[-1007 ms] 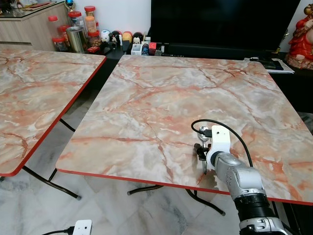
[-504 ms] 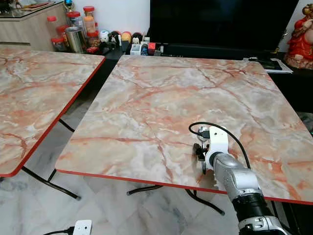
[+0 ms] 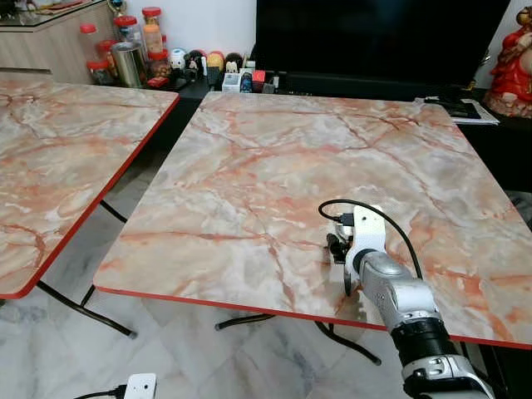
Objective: Setting the table
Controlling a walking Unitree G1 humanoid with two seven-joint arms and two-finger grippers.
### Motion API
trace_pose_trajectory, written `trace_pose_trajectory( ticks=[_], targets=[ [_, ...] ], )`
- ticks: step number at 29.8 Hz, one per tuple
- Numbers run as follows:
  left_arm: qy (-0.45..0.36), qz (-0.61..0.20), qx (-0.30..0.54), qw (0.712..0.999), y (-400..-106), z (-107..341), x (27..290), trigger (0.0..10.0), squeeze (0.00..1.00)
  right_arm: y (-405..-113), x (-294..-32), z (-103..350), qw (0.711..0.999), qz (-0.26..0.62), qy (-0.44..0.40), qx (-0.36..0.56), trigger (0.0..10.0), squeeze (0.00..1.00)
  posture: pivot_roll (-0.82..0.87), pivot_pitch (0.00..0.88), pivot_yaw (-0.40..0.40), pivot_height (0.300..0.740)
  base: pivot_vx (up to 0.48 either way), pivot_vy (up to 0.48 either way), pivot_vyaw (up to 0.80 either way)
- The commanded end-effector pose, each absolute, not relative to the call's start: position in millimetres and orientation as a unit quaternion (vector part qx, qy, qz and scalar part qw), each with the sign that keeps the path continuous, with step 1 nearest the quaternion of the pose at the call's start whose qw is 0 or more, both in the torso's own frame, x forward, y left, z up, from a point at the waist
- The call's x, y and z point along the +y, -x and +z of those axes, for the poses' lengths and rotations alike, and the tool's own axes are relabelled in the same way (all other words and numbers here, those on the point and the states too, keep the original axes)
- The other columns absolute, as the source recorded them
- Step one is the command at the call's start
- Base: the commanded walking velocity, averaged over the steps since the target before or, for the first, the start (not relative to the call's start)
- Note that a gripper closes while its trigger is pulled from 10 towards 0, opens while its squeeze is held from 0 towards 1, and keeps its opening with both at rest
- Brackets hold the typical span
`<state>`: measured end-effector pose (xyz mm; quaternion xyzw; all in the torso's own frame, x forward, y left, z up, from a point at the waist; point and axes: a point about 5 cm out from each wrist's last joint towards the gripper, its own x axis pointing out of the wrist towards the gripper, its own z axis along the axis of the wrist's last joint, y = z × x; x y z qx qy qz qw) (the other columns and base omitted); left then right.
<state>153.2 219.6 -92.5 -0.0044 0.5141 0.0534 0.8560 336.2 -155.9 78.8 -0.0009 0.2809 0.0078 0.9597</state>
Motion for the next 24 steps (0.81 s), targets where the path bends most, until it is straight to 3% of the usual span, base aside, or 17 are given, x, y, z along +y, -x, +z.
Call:
trace_pose_trajectory(
  ticks=[1, 15, 16, 17, 18, 24],
  targets=[
    [0.013, 0.054, 0.522, 0.851, -152.1, -93.7, 217.2, 10.0, 0.0, -337.2, -158.7, 79.3, 0.96, 0.004, 0.006, 0.28, 10.0, 0.0, 0.01, 0.0, -0.05, 0.728, 0.0, 0.0, 0.0],
    [0.012, 0.054, 0.523, 0.851, -151.9, -93.7, 217.8, 10.0, 0.0, -334.9, -159.6, 72.1, 0.958, 0.001, 0.007, 0.288, 10.0, 0.0, 0.01, 0.0, -0.047, 0.728, 0.0, 0.0, 0.0],
    [0.012, 0.054, 0.523, 0.85, -151.8, -93.7, 217.8, 10.0, 0.0, -334.6, -159.6, 71.3, 0.957, 0.001, 0.007, 0.289, 7.3, 0.0, 0.01, 0.0, -0.047, 0.728, 0.0, 0.0, 0.0],
    [0.012, 0.054, 0.523, 0.85, -151.8, -93.7, 217.8, 10.0, 0.0, -334.5, -159.6, 71.0, 0.957, 0.002, 0.007, 0.289, 7.3, 0.0, 0.01, 0.0, -0.047, 0.728, 0.0, 0.0, 0.0],
    [0.012, 0.054, 0.524, 0.85, -151.8, -93.7, 217.8, 10.0, 0.0, -334.4, -159.6, 70.7, 0.957, 0.002, 0.008, 0.289, 0.3, 0.0, 0.01, 0.0, -0.047, 0.728, 0.0, 0.0, 0.0],
    [0.013, 0.054, 0.524, 0.85, -151.8, -93.7, 217.9, 10.0, 0.0, -334.2, -159.5, 70.5, 0.957, 0.003, 0.011, 0.289, 0.0, 0.0, 0.01, 0.0, -0.047, 0.728, 0.0, 0.0, 0.0]
  ],
)
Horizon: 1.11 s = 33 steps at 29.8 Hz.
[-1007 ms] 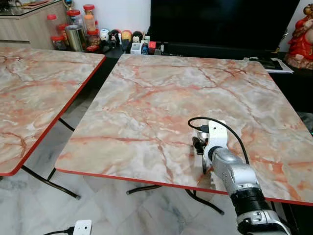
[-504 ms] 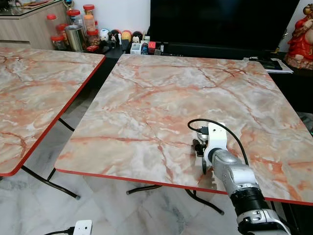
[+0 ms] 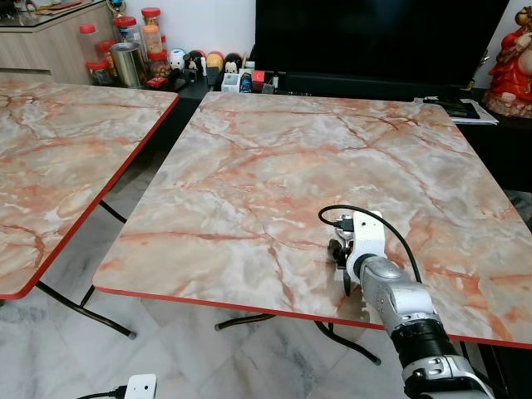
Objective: Setting the table
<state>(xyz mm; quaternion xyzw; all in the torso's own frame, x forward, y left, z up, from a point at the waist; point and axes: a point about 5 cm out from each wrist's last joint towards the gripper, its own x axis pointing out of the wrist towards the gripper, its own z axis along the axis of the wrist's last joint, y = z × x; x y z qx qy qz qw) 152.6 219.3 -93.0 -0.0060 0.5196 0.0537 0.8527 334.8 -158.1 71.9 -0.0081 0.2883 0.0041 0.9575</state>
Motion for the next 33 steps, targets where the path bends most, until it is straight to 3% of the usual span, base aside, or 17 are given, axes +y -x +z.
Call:
trace_pose_trajectory(
  ticks=[1, 33],
  targets=[
    [0.013, 0.053, 0.524, 0.85, -151.8, -93.7, 217.9, 10.0, 0.0, -334.2, -159.5, 70.4, 0.957, 0.004, 0.011, 0.289, 0.0, 0.0, 0.01, 0.0, -0.047, 0.728, 0.0, 0.0, 0.0],
    [0.013, 0.048, 0.527, 0.849, -151.6, -93.8, 217.8, 10.0, 0.0, -332.4, -155.7, 68.6, 0.958, 0.013, 0.008, 0.288, 0.0, 0.0, 0.01, 0.0, -0.045, 0.728, 0.0, 0.0, 0.0]
  ],
)
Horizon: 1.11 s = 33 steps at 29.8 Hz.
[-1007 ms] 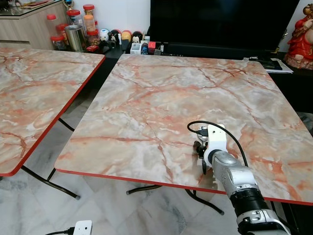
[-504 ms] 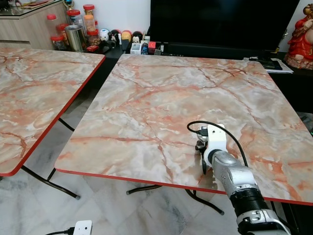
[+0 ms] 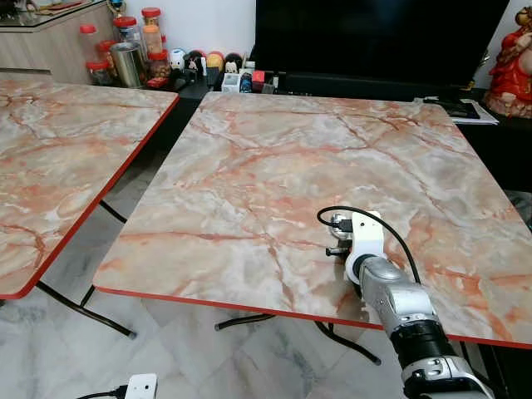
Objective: Setting the table
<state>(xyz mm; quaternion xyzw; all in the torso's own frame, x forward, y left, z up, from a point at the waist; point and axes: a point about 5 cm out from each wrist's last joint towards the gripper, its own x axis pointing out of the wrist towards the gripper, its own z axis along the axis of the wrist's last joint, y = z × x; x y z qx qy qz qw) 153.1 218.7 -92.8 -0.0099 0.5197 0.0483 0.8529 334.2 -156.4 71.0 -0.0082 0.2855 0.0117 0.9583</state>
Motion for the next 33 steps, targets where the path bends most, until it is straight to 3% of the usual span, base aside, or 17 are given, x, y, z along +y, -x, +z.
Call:
trace_pose_trajectory(
  ticks=[1, 8, 11, 12, 13, 14, 17, 28, 33],
  targets=[
    [0.013, 0.048, 0.527, 0.849, -152, -94, 218, 10.0, 0.0, -332, -156, 69, 0.958, 0.013, 0.008, 0.288, 0.0, 0.0, 0.01, 0.0, -0.045, 0.728, 0.0, 0.0, 0.0],
    [0.013, 0.049, 0.523, 0.851, -152, -94, 218, 10.0, 0.0, -333, -153, 70, 0.963, 0.012, -0.003, 0.27, 0.0, 0.0, 0.01, 0.0, -0.044, 0.728, 0.0, 0.0, 0.0],
    [0.006, 0.051, 0.522, 0.851, -151, -93, 220, 10.0, 0.0, -340, -148, 88, 0.979, 0.019, -0.029, 0.202, 0.0, 0.0, 0.01, 0.0, -0.039, 0.728, 0.0, 0.0, 0.0],
    [0.003, 0.052, 0.521, 0.852, -151, -93, 221, 10.0, 0.0, -342, -146, 96, 0.984, 0.022, -0.037, 0.174, 3.3, 0.0, 0.01, 0.0, -0.038, 0.728, 0.0, 0.0, 0.0],
    [0.003, 0.052, 0.521, 0.852, -151, -93, 221, 10.0, 0.0, -342, -146, 96, 0.984, 0.022, -0.037, 0.174, 3.3, 0.0, 0.01, 0.0, -0.038, 0.728, 0.0, 0.0, 0.0],
    [0.002, 0.054, 0.519, 0.853, -151, -93, 221, 10.0, 0.0, -344, -145, 102, 0.988, 0.024, -0.039, 0.149, 10.0, 0.0, 0.01, 0.0, -0.038, 0.728, 0.0, 0.0, 0.0],
    [-0.006, 0.061, 0.516, 0.854, -152, -92, 223, 10.0, 0.0, -349, -146, 120, 0.996, 0.013, -0.042, 0.081, 10.0, 0.0, 0.02, 0.0, -0.037, 0.728, 0.0, 0.0, 0.0],
    [-0.014, 0.081, 0.504, 0.86, -154, -91, 224, 10.0, 0.0, -345, -152, 118, 1.0, -0.009, 0.0, 0.018, 10.0, 0.0, 0.04, 0.0, -0.038, 0.728, 0.0, 0.0, 0.0],
    [-0.013, 0.082, 0.503, 0.861, -154, -92, 223, 10.0, 0.0, -344, -153, 117, 1.0, -0.012, -0.004, 0.006, 10.0, 0.0, 0.04, 0.0, -0.041, 0.728, 0.0, 0.46, 0.0]
  ],
)
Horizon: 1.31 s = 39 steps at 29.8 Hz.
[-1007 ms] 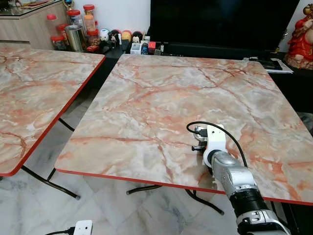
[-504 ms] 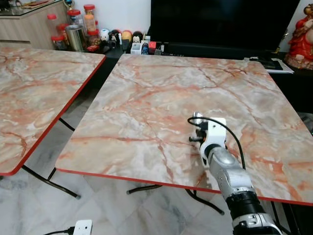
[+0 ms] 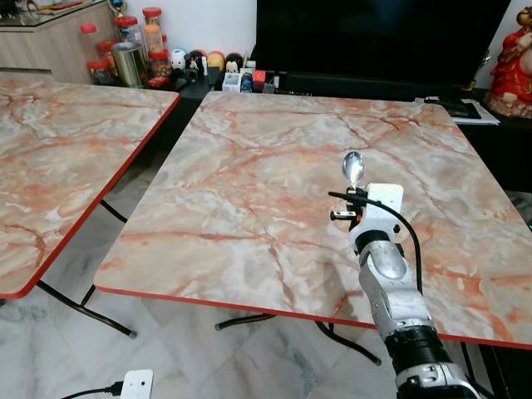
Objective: Setting the table
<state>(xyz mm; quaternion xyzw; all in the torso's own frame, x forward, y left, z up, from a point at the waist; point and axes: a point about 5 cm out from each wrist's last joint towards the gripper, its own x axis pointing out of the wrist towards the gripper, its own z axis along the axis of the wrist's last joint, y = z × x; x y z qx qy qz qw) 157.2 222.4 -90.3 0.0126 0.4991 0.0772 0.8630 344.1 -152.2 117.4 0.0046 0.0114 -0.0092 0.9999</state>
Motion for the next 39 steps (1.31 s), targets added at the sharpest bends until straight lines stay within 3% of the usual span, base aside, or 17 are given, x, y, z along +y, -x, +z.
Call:
trace_pose_trajectory(
  ticks=[1, 39],
  targets=[
    [-0.013, 0.082, 0.503, 0.861, -154, -92, 223, 10.0, 0.0, -344, -153, 117, 1.0, -0.012, -0.004, 0.006, 10.0, 0.0, 0.04, 0.0, -0.041, 0.728, 0.0, 0.48, 0.0],
    [-0.019, 0.09, 0.504, 0.859, -149, -93, 223, 10.0, 0.0, -344, -143, 114, 1.0, -0.008, -0.002, -0.027, 10.0, 0.0, 0.06, 0.0, -0.035, 0.728, 0.0, 0.48, 0.0]
  ],
)
